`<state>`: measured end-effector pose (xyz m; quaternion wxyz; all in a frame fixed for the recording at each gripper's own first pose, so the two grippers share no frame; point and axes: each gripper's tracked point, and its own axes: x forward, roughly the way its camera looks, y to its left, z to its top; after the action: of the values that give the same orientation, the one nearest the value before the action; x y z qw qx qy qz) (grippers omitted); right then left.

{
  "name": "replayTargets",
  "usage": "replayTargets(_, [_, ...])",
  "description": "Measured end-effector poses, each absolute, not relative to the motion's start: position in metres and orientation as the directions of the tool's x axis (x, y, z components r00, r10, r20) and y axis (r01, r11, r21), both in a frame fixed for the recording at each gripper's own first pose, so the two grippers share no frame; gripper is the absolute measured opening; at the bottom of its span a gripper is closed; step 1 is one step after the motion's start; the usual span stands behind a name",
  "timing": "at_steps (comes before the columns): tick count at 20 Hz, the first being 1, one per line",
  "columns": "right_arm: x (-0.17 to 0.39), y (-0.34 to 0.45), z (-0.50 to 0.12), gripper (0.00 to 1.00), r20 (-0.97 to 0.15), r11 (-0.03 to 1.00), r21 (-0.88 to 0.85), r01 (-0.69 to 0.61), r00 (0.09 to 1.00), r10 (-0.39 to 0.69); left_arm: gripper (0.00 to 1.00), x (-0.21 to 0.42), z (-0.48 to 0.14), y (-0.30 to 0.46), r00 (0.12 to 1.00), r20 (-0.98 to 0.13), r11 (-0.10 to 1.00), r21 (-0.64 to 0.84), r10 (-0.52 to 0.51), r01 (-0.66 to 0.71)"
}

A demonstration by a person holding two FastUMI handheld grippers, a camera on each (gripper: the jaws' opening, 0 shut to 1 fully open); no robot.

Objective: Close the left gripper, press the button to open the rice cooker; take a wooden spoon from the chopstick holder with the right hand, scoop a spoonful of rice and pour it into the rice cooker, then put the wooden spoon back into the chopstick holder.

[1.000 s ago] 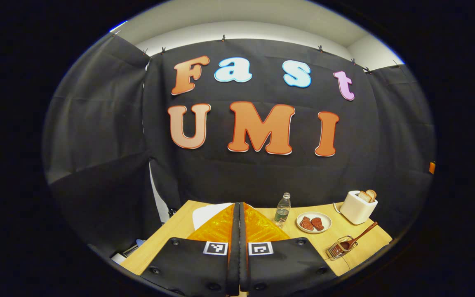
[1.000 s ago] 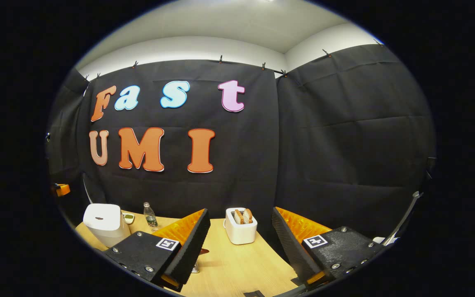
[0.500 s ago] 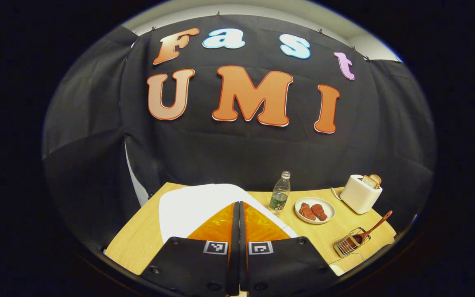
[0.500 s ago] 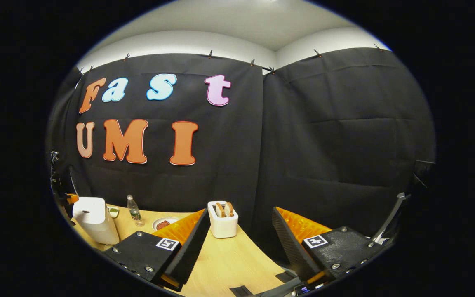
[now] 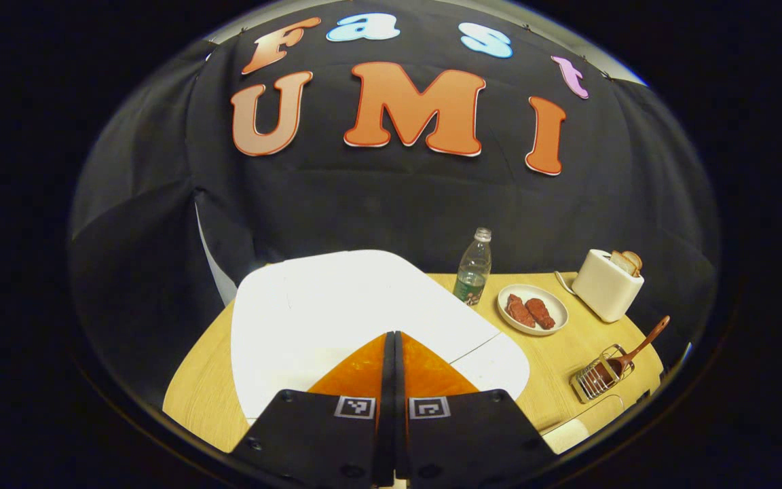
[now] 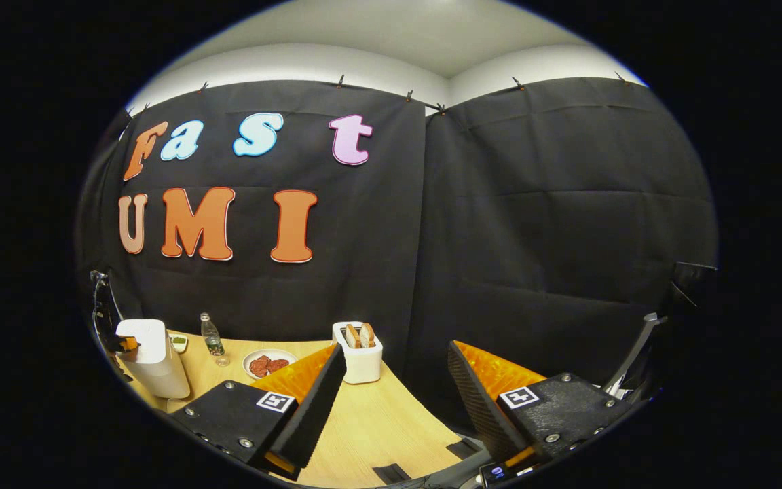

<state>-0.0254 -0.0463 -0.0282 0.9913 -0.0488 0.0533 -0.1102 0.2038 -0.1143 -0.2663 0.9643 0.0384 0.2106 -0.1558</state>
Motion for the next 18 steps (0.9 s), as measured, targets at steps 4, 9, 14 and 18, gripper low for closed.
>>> replayTargets(4, [-0.023,-0.04,-0.041,0.94,-0.12,0.974,-0.103,0.2,0.97,-0.212,0.06,0.205,-0.277,-0.113,0.858,-0.434,0.953,-0.002,-0.273,0.302])
replayTargets(9, [-0.022,-0.031,-0.041,0.94,-0.122,0.979,-0.089,0.181,0.974,-0.191,0.05,0.198,-0.272,-0.109,0.868,-0.417,0.961,-0.053,-0.27,0.273])
replayTargets(14, [-0.019,-0.027,-0.041,0.94,-0.105,0.985,-0.073,0.154,0.981,-0.161,0.05,0.181,-0.215,-0.099,0.913,-0.321,0.955,0.071,-0.252,0.288])
replayTargets(18, [-0.013,-0.021,-0.047,0.94,-0.106,0.99,-0.065,0.121,0.986,-0.128,0.05,0.162,-0.17,-0.091,0.927,-0.284,0.959,0.07,-0.245,0.275])
